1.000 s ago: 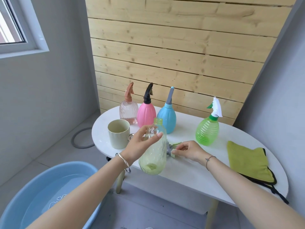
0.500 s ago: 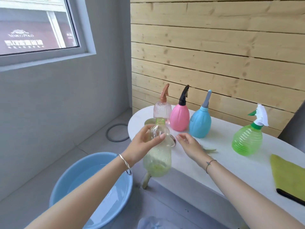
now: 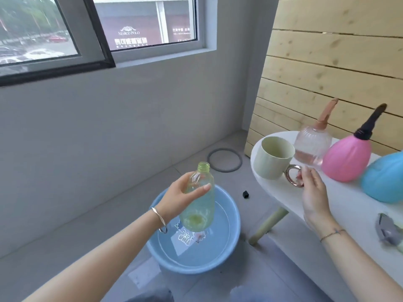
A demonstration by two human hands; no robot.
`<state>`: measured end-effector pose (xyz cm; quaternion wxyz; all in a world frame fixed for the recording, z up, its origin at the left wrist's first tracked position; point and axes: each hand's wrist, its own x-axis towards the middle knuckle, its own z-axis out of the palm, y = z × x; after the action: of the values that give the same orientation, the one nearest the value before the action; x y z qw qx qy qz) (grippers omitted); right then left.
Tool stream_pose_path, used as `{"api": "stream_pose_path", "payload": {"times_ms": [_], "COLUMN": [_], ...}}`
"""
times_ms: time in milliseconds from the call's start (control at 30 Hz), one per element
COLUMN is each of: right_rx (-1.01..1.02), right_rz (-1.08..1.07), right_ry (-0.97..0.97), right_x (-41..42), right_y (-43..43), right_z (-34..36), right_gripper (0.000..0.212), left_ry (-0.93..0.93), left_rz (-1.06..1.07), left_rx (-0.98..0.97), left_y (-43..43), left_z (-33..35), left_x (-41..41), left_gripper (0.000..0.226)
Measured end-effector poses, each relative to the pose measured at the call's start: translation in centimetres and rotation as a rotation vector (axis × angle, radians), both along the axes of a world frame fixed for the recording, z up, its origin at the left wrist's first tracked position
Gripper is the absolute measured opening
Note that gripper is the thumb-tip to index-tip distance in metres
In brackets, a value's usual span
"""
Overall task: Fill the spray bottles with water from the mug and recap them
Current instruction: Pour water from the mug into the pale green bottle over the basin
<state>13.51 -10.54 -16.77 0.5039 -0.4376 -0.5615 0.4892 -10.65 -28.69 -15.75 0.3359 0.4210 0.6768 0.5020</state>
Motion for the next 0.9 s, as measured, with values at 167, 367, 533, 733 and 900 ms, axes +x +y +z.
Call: {"api": "stream_pose_path", "payload": {"times_ms": [167,367,533,733,900], "right_rx": [-0.035,-0.048,-0.073,-0.024,0.039], "right_rz": [0.214,0.399,0.442,0.442,0.493], "right_ry": [-0.004,-0.14,-0.266,-0.5,-0.711], "right_x": [-7.0,-14.9,-18.5,-19.5,-19.3], "right_y": [-0.6,-0.7,0.7,2.3,2.4], "right_z": [-0.3,-5.0,-10.6,-17.7,-22.7], "right_gripper": [0.035,0.033,0.032,0.037,0.043], "left_ry": [-0.02,-0.107,-0.086,-0.029,-0.03], "left_rz": [0.069,0.181,0.232,0.285,0.301], "left_rx": [-0.038,-0.066,-0.133,-0.187,-0.182], "left_y": [0.0,0.0,0.0,1.1,1.6], "left_z": [-3.3,-10.0,-15.8,-21.2,-24.9], "left_x": [-3.8,-8.0,-10.6,-12.0,-12.6], "left_gripper": [0.053,0.047,0.076,0.047,0.056]}}
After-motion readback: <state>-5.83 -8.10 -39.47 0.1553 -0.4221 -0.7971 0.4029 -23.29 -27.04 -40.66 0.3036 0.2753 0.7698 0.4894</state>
